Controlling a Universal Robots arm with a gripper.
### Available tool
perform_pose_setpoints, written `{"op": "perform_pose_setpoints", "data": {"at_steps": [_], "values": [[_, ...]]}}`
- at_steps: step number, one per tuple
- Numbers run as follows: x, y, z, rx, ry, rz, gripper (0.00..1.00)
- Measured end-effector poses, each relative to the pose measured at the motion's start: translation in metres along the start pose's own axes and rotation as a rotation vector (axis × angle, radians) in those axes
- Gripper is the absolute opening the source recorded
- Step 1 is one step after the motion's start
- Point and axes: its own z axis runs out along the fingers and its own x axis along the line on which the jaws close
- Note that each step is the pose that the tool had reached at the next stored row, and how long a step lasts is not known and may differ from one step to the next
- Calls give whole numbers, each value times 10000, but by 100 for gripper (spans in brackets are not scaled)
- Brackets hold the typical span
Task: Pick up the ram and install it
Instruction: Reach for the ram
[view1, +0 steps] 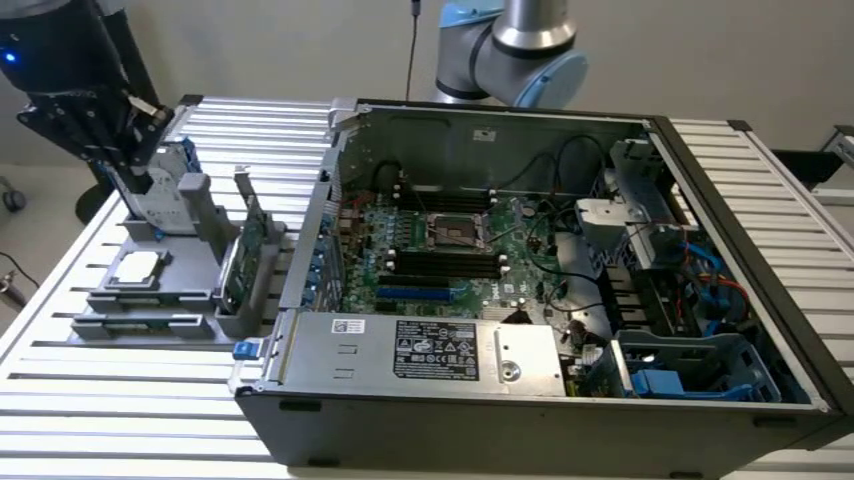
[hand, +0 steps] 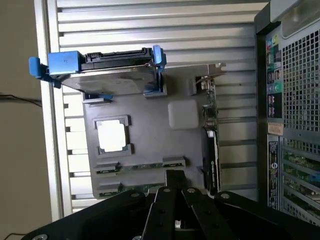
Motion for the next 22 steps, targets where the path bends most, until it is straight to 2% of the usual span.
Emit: {"op": "perform_pose_setpoints", "data": {"at_steps": [9,22], "values": [[401,-45,96,16,0,-1,11],[390,-359,89,13,6,-125,11]]}}
